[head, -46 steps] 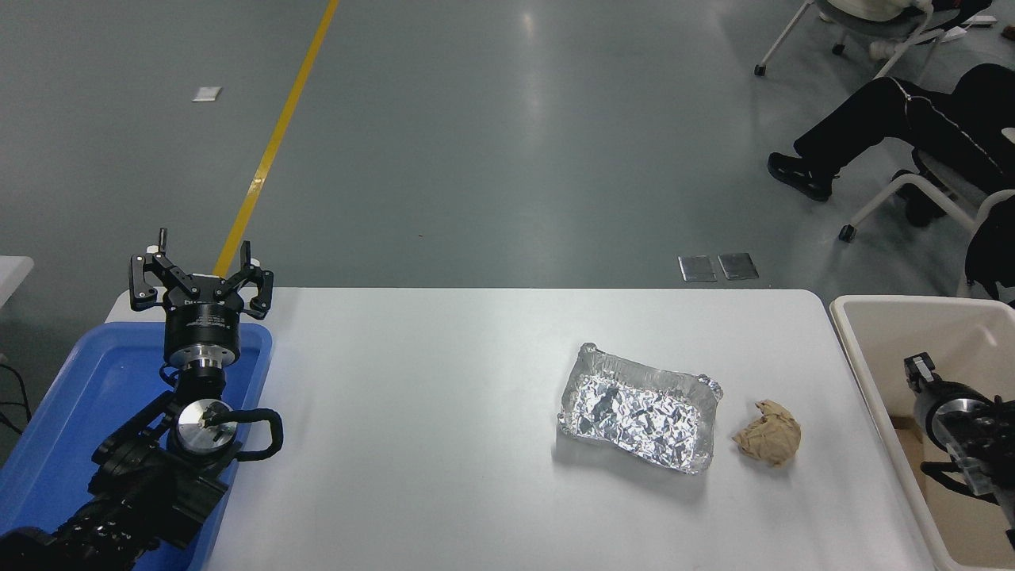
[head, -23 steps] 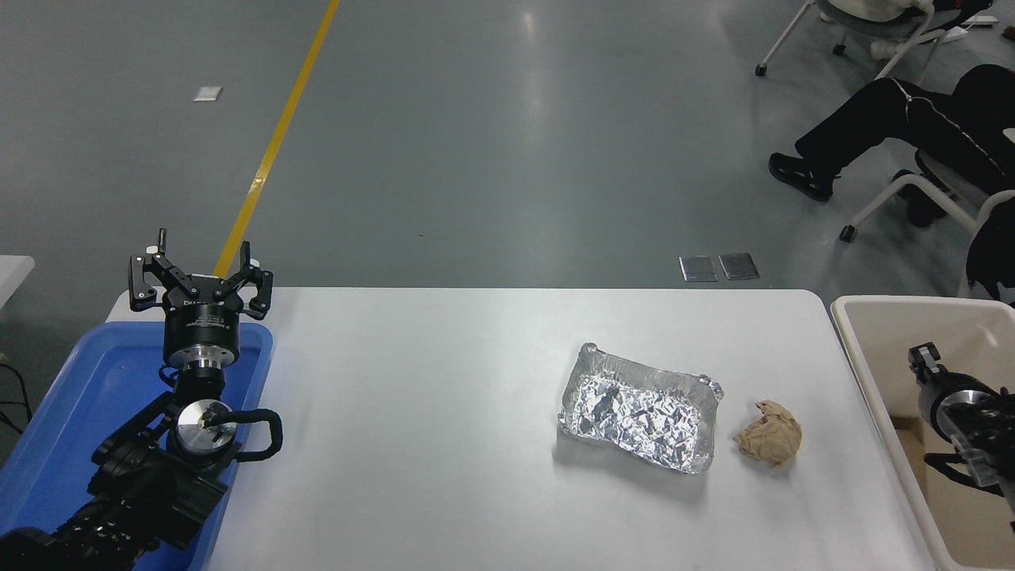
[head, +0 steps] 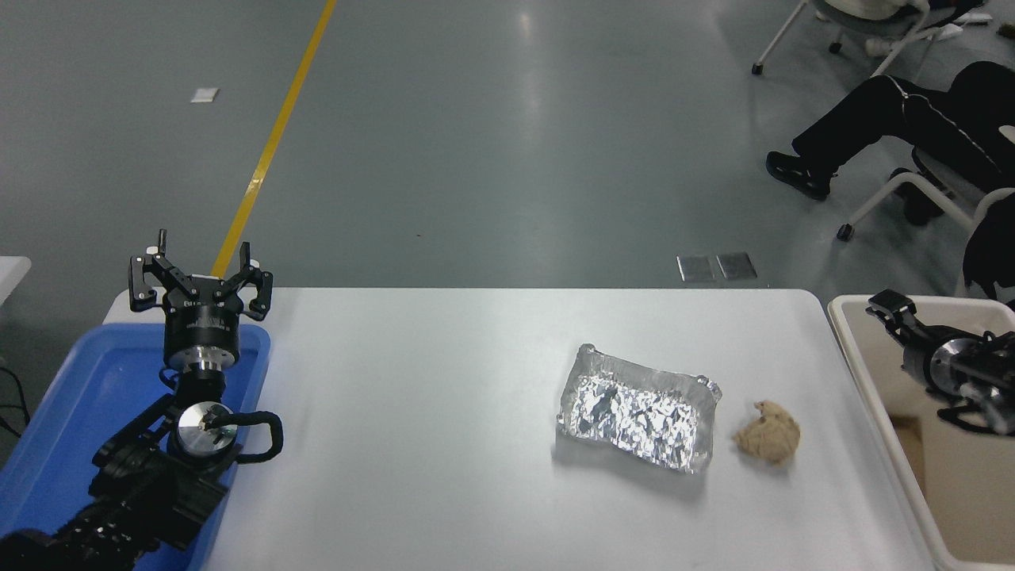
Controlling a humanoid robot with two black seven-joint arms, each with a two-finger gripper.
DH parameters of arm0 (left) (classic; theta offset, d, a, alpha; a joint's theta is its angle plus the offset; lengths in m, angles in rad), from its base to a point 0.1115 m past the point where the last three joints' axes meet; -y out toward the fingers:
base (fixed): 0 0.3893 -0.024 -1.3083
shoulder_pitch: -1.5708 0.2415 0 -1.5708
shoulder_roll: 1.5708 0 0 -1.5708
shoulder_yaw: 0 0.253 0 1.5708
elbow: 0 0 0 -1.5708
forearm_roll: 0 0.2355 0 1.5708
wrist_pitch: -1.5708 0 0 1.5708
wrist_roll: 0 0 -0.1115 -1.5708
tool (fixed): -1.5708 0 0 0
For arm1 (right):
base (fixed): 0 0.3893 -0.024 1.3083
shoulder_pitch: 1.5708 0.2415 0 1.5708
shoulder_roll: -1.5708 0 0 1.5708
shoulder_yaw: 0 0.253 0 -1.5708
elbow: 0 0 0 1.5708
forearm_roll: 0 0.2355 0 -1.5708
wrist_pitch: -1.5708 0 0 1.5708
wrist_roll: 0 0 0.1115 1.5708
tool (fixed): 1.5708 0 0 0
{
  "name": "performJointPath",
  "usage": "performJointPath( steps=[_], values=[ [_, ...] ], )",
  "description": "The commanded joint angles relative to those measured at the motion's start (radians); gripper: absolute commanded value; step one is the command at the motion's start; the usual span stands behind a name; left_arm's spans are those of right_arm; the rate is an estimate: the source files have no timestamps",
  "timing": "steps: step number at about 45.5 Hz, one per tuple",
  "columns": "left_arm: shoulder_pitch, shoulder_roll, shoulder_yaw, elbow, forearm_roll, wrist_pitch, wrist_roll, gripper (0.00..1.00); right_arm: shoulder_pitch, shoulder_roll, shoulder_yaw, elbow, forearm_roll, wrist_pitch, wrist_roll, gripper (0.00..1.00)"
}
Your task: Pick up foil plate and place in dustbin
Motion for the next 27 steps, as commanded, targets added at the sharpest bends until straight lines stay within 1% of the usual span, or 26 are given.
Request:
performJointPath(
  steps=[1,7,16,22,27],
  values=[
    [-0.001,0.0,0.001,-0.001,0.0,0.0,0.001,0.99,0.384,0.056,-0.258,0.391,-0.004,0.025,-0.002,1.0],
    [-0.001,0.0,0.001,-0.001,0.0,0.0,0.001,0.99,0.579,0.128,-0.295,0.571,-0.006,0.082,-0.002,1.0],
    [-0.001,0.0,0.001,-0.001,0.0,0.0,0.001,0.99,0.803,0.256,-0.333,0.749,-0.006,0.157,-0.006,1.0],
    [-0.001,0.0,0.001,-0.001,0.0,0.0,0.001,0.99,0.941,0.321,-0.341,0.85,-0.007,0.274,-0.006,1.0],
    [-0.001,0.0,0.001,-0.001,0.0,0.0,0.001,0.99,1.035,0.35,-0.342,0.896,-0.007,0.375,-0.008,1.0]
  ],
)
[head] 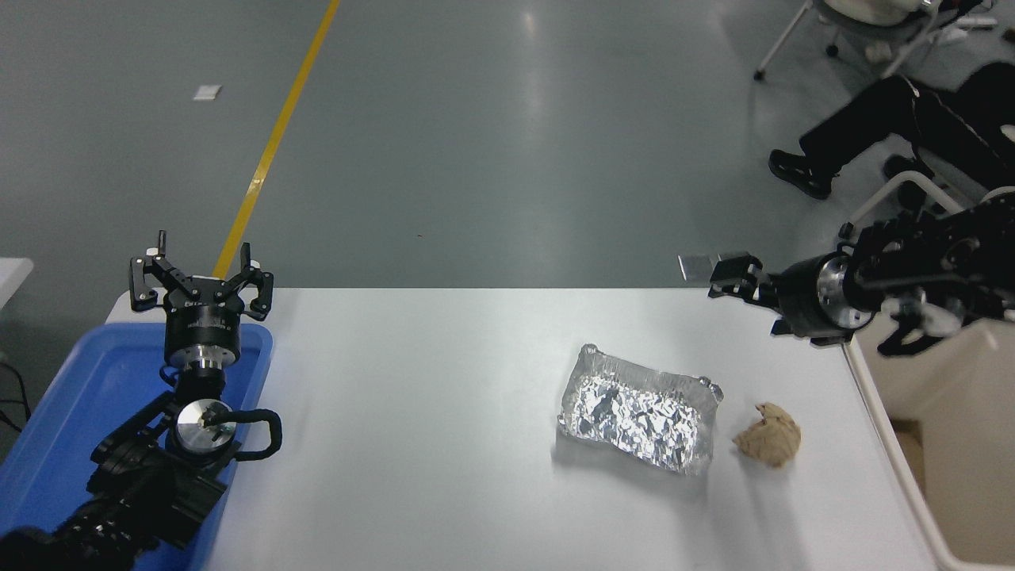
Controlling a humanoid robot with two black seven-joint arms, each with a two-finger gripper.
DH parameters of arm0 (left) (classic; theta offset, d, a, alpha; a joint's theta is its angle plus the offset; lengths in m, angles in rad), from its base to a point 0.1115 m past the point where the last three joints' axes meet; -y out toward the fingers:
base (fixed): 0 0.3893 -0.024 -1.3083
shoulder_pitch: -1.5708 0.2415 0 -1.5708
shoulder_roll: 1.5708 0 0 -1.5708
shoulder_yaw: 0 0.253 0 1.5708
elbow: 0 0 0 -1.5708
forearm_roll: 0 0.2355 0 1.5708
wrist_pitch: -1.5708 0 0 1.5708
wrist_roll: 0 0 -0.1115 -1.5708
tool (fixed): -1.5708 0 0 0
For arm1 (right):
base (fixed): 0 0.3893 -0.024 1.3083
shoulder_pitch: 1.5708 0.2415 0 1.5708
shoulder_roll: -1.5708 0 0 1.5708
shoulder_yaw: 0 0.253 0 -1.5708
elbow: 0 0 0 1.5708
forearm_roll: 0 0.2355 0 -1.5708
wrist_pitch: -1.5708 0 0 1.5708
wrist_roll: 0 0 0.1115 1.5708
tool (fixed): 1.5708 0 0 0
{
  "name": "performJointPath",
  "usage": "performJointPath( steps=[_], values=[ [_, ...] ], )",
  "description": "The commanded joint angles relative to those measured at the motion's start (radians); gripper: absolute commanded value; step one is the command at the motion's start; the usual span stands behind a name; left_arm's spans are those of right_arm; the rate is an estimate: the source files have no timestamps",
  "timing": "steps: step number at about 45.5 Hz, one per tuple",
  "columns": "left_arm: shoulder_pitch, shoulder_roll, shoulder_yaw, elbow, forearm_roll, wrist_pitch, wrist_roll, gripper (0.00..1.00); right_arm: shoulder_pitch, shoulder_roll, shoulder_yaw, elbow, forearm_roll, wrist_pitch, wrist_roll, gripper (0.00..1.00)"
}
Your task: Pick up foil plate and place in dustbin
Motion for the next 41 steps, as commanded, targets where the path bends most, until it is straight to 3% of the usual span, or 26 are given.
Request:
performJointPath(
  steps=[1,24,41],
  values=[
    [0.0,0.0,0.0,0.001,0.0,0.0,0.0,0.99,0.262,0.101,-0.033,0.18,-0.001,0.191,-0.003,1.0],
    [0.0,0.001,0.0,0.001,0.0,0.0,0.0,0.99,0.42,0.086,-0.033,0.213,-0.009,0.445,-0.018,1.0],
    [0.0,0.001,0.0,0.001,0.0,0.0,0.0,0.99,0.31,0.086,-0.025,0.185,0.02,0.348,-0.009,1.0]
  ],
)
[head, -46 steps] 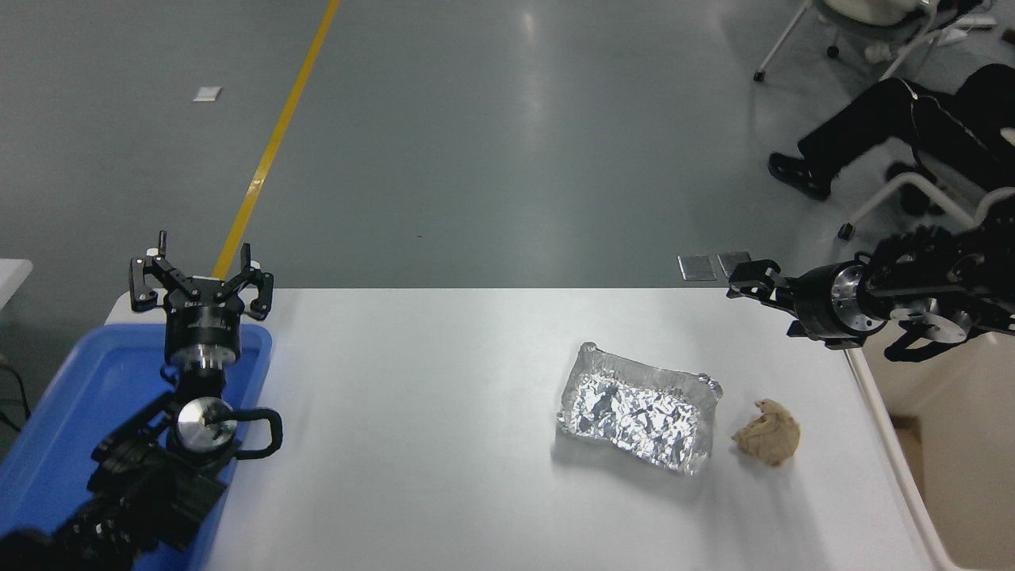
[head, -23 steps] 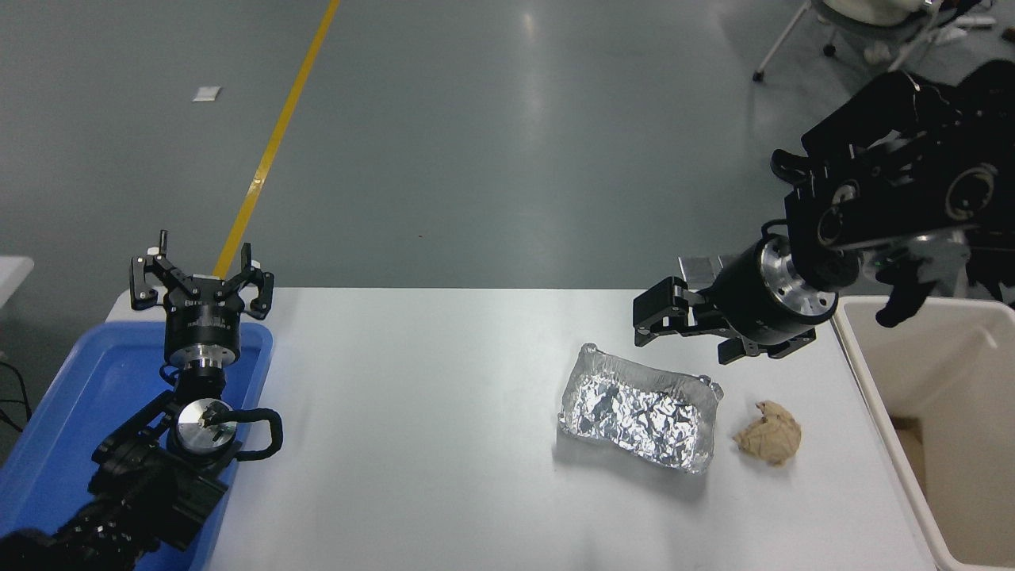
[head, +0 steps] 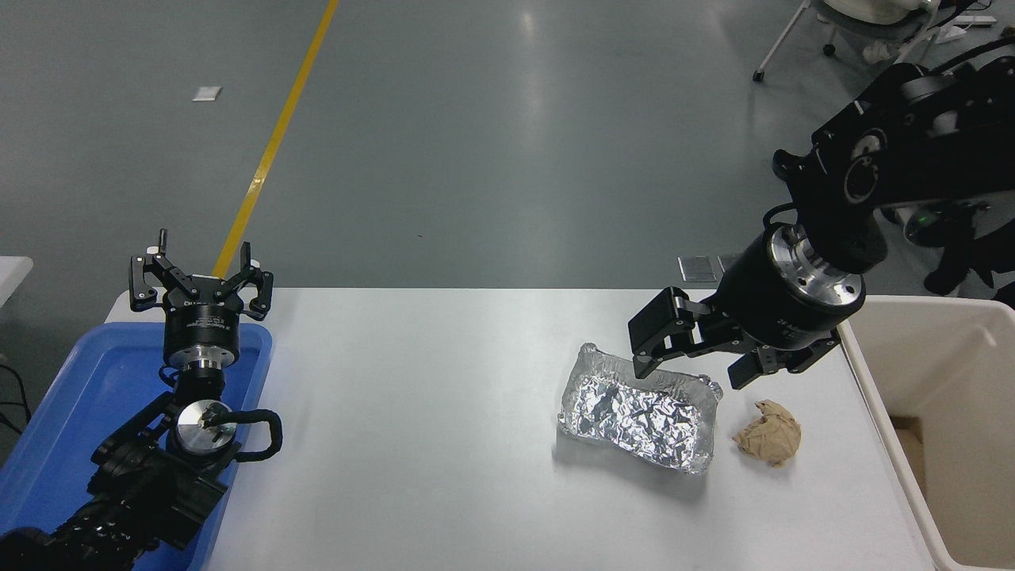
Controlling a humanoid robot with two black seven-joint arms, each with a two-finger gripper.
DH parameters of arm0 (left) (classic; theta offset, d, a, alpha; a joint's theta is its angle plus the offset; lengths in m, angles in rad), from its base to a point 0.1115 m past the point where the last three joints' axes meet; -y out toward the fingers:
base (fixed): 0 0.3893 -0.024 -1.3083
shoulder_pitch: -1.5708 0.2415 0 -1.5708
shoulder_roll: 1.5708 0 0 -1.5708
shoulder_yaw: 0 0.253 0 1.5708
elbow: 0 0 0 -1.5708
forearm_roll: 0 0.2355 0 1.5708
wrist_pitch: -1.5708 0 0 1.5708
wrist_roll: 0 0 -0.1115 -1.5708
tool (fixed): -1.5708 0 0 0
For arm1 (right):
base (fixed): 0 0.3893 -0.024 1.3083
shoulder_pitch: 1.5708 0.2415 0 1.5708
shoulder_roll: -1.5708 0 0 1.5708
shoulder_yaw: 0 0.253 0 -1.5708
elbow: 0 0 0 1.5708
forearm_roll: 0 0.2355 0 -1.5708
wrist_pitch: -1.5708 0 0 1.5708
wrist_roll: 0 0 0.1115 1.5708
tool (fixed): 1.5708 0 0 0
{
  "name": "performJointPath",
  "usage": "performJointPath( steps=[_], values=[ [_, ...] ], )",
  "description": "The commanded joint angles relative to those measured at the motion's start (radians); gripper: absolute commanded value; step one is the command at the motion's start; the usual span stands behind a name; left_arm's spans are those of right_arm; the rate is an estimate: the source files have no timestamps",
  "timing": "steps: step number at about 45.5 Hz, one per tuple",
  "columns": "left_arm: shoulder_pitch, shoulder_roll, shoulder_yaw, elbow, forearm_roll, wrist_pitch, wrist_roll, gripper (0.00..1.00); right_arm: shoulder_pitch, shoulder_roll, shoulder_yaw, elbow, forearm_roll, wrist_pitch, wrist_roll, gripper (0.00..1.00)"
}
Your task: Pick up foil plate and place in dustbin
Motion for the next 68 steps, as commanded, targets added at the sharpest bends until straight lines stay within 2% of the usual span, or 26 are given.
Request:
performJointPath(
  steps=[1,7,31,46,68],
  values=[
    [0.0,0.0,0.0,0.001,0.0,0.0,0.0,0.99,-0.091,-0.003,0.006,-0.021,0.032,-0.069,0.01,1.0],
    [0.0,0.0,0.0,-0.001,0.0,0.0,0.0,0.99,-0.226,-0.012,0.007,-0.059,0.082,-0.136,0.01,1.0],
    [0.0,-0.001,0.0,-0.001,0.0,0.0,0.0,0.99,-0.743,-0.027,0.027,-0.284,0.064,-0.552,0.008,1.0],
    [0.0,-0.001,0.0,-0.001,0.0,0.0,0.0,0.99,-0.921,-0.029,0.095,-0.375,0.064,-0.707,0.008,1.0],
    [0.0,0.0,0.0,0.001,0.0,0.0,0.0,0.99,-1.062,-0.021,0.164,-0.493,0.064,-0.821,0.008,0.98]
  ],
)
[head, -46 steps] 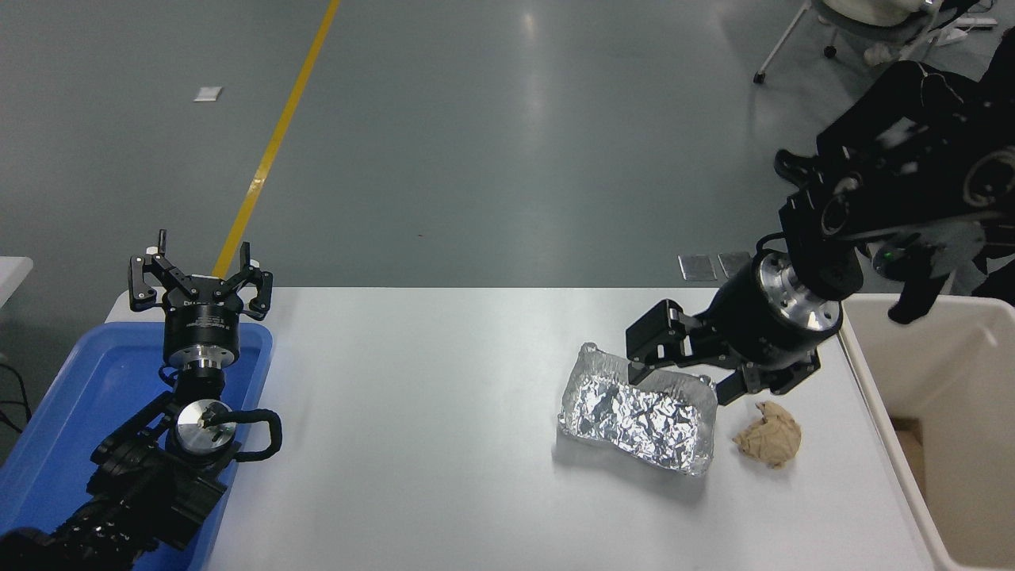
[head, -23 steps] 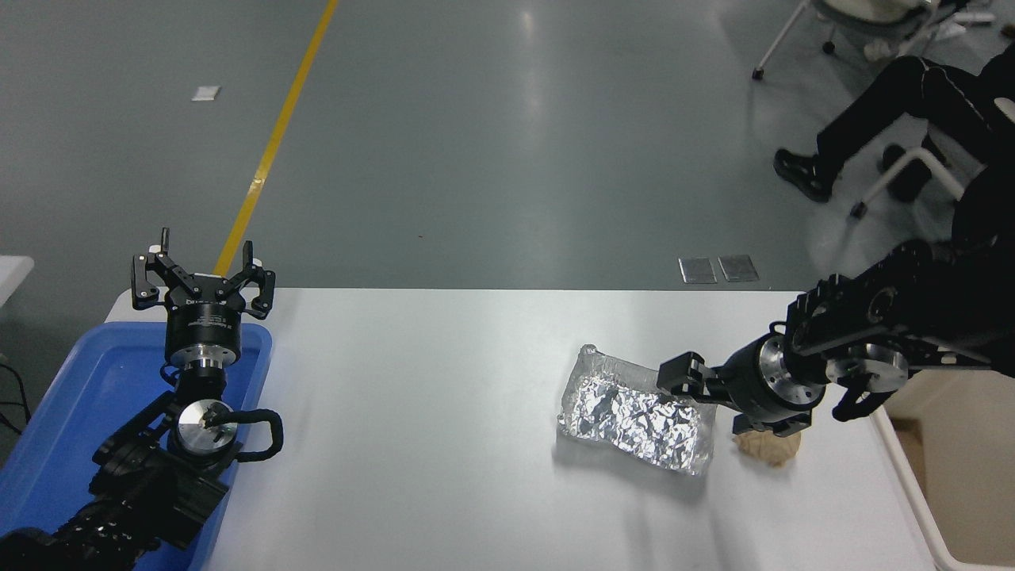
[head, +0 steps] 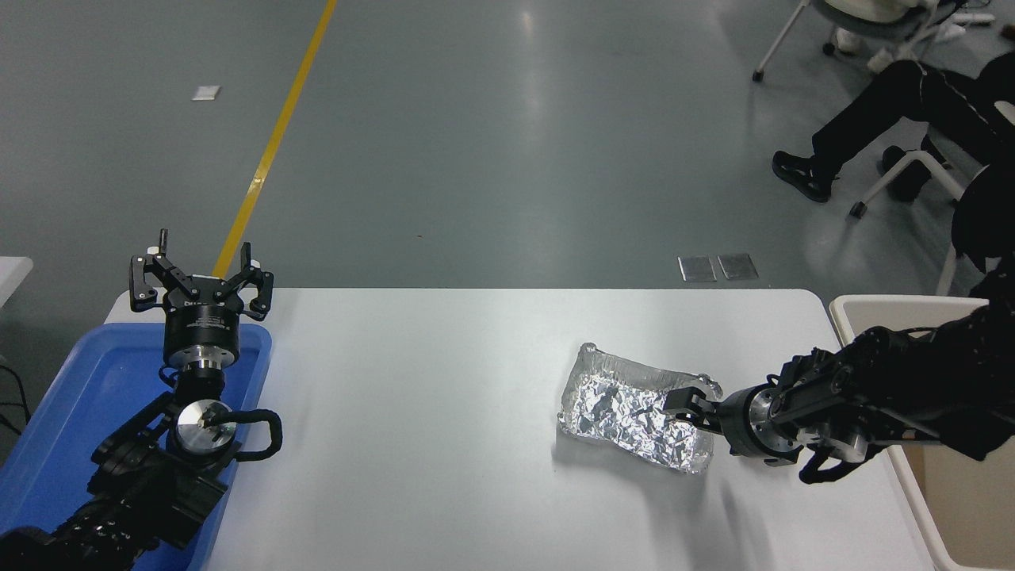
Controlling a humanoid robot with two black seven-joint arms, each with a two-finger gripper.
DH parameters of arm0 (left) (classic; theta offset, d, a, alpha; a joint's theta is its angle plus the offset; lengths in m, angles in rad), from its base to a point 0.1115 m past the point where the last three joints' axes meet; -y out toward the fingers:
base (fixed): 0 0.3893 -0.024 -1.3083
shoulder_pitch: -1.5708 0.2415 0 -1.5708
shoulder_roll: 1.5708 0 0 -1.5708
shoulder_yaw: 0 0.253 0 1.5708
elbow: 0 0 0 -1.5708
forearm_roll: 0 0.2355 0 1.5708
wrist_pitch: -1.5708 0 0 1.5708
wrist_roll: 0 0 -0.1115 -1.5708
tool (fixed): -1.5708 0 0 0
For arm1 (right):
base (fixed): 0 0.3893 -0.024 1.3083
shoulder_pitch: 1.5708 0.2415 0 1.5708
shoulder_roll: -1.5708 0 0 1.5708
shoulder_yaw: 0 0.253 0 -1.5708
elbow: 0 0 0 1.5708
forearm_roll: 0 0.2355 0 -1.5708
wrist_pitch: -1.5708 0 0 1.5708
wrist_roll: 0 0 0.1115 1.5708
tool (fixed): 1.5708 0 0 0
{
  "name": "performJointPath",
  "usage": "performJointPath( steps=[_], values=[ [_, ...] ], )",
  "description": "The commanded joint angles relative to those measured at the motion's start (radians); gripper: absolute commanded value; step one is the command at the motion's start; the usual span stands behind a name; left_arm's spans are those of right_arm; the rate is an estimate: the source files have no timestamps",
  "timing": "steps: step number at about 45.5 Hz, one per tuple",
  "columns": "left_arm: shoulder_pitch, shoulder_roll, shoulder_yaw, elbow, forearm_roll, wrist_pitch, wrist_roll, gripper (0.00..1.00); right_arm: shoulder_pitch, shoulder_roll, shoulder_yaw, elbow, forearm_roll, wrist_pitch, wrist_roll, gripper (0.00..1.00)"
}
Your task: Pick up foil plate and place in dustbin
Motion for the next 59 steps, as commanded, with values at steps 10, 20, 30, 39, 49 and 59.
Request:
performJointPath(
  steps=[10,20,30,39,49,59],
  values=[
    [0.001,0.001,0.0,0.0,0.0,0.001,0.0,0.99,-0.11,0.011,0.036,-0.106,0.0,-0.056,0.0,0.96],
    [0.001,0.001,0.0,0.0,0.0,0.0,0.0,0.99,-0.156,0.057,0.053,-0.148,0.0,-0.065,-0.003,0.91],
    [0.001,0.001,0.0,0.0,0.0,0.001,0.0,0.99,-0.158,0.063,0.052,-0.152,-0.005,-0.068,-0.005,0.7],
    [0.001,0.001,0.0,0.0,0.0,0.001,0.0,0.99,-0.158,0.065,0.052,-0.154,-0.006,-0.065,-0.003,0.14],
    [0.001,0.001,0.0,0.0,0.0,0.001,0.0,0.99,-0.16,0.07,0.064,-0.181,-0.005,-0.067,0.0,0.0],
    [0.001,0.001,0.0,0.0,0.0,0.001,0.0,0.99,-0.16,0.068,0.064,-0.174,-0.005,-0.079,0.0,0.0]
  ],
)
